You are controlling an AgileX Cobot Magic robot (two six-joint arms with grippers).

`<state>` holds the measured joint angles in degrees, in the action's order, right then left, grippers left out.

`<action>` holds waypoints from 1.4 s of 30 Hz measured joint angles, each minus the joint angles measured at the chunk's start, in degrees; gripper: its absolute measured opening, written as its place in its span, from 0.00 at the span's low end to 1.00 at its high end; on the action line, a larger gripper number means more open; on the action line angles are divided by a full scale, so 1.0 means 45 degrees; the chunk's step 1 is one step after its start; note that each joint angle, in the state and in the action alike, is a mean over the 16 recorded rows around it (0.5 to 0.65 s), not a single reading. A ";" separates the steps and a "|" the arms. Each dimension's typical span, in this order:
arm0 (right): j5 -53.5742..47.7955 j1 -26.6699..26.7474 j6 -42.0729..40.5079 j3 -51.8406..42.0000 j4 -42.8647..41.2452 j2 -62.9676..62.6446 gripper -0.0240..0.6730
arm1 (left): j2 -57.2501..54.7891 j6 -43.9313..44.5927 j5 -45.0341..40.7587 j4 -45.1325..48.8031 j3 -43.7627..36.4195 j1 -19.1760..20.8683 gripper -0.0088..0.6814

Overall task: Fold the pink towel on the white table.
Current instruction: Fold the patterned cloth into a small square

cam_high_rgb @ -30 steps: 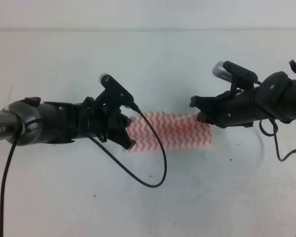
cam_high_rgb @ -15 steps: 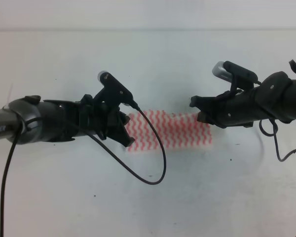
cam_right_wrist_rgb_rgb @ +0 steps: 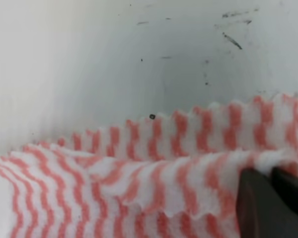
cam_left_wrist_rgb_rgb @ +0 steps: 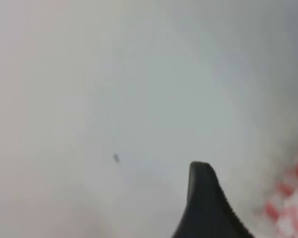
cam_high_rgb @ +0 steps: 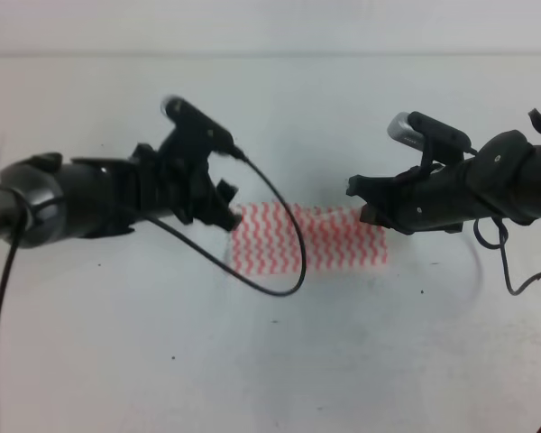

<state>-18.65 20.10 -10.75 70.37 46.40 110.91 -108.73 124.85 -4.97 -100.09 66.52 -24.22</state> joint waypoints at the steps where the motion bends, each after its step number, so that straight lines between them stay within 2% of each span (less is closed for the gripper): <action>1: -0.0004 0.0000 0.0001 0.0000 -0.0002 0.0000 0.01 | 0.0106 -0.0183 -0.0003 0.0000 0.0059 0.0000 0.52; 6: -0.0007 0.0002 0.0001 0.0000 -0.0019 0.0010 0.01 | 0.0470 -0.1073 -0.0417 0.0023 0.0292 0.0000 0.48; 17: -0.0007 -0.0007 -0.0007 -0.0002 -0.0128 -0.0030 0.01 | -0.0252 -0.2026 -0.1707 0.0200 0.0371 0.0001 0.14; 22: -0.0008 -0.0012 -0.0004 -0.0003 -0.0186 -0.0051 0.01 | -0.0788 -0.2037 -0.1802 0.0262 0.0368 0.0001 0.04; 42: -0.0026 -0.0012 0.0015 -0.0003 -0.0247 -0.0051 0.01 | -0.1422 -0.0390 -0.2090 0.0077 0.0373 0.0001 0.01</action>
<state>-18.77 20.04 -10.68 70.36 45.29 110.68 -115.13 123.09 -14.38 -99.74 68.19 -24.22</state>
